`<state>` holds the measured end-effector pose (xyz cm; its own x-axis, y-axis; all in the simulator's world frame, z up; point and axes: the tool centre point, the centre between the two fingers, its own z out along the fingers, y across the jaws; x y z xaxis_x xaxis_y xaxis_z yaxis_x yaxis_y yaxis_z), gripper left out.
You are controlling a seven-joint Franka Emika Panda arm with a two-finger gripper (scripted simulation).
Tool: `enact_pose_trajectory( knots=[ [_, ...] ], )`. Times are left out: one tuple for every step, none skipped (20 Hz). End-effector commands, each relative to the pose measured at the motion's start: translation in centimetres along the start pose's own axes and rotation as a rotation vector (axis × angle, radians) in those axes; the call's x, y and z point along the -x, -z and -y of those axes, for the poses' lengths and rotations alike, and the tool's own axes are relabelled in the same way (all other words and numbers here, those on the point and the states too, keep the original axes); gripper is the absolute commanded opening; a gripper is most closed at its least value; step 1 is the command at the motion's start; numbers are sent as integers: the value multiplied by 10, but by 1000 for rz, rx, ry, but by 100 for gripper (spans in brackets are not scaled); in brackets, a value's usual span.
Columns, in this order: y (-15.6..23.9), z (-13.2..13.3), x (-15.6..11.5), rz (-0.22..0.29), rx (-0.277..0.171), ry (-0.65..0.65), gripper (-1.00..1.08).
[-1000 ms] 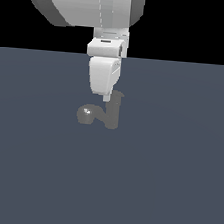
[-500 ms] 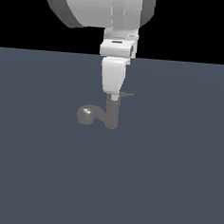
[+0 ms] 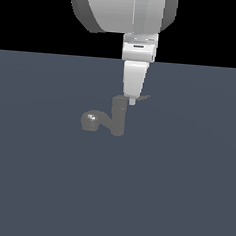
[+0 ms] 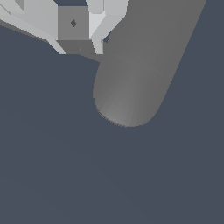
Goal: Turn on the faucet by rotating a designated handle.
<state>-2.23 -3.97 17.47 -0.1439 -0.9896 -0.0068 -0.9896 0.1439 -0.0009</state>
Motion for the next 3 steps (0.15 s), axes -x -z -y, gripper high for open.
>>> enact_pose_trajectory(
  knots=[
    [-1,6,-31,-6,0,-41,-100],
    [-1,7,-35,-7,1,-43,-100],
    [-1,7,-35,-7,1,-43,-100]
  ],
)
